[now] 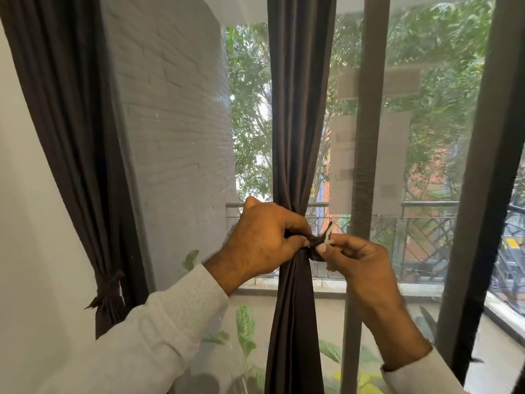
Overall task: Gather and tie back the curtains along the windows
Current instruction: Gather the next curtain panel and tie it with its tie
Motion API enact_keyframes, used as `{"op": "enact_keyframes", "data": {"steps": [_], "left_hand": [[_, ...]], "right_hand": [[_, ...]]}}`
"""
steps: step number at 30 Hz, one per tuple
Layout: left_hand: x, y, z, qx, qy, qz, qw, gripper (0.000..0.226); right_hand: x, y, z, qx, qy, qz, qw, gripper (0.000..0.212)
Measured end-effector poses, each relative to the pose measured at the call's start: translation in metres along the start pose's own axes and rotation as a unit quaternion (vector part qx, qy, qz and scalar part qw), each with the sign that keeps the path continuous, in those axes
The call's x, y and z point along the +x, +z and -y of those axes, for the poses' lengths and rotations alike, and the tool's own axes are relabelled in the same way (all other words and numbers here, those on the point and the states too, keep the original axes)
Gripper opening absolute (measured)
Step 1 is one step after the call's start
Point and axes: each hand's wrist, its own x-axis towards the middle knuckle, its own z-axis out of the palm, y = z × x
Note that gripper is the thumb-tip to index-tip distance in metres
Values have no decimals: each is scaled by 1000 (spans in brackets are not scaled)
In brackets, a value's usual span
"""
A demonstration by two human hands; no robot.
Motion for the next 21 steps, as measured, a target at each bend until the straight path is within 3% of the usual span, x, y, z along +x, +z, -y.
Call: {"op": "enact_keyframes", "data": {"steps": [2,5,9,15,19,21], "left_hand": [[-1,3,1,-2,30,-16,999,15],[-5,11,5,47,96,-52,993,30],[-12,20,8,111,196,-78,971,57],[-8,26,20,142,246,-89,955,29],[-13,33,13,84,228,-106,964,47],[-12,34,13,91,238,-110,961,46]], "right_hand": [[1,-4,2,-8,33,5,999,3],[6,-10,5,-2,94,-2,996,22],[14,-15,16,-57,116,22,991,18],[20,-19,31,-139,76,61,985,18],[20,-21,32,-149,73,57,985,18],[19,-21,29,-152,72,57,984,19]]}}
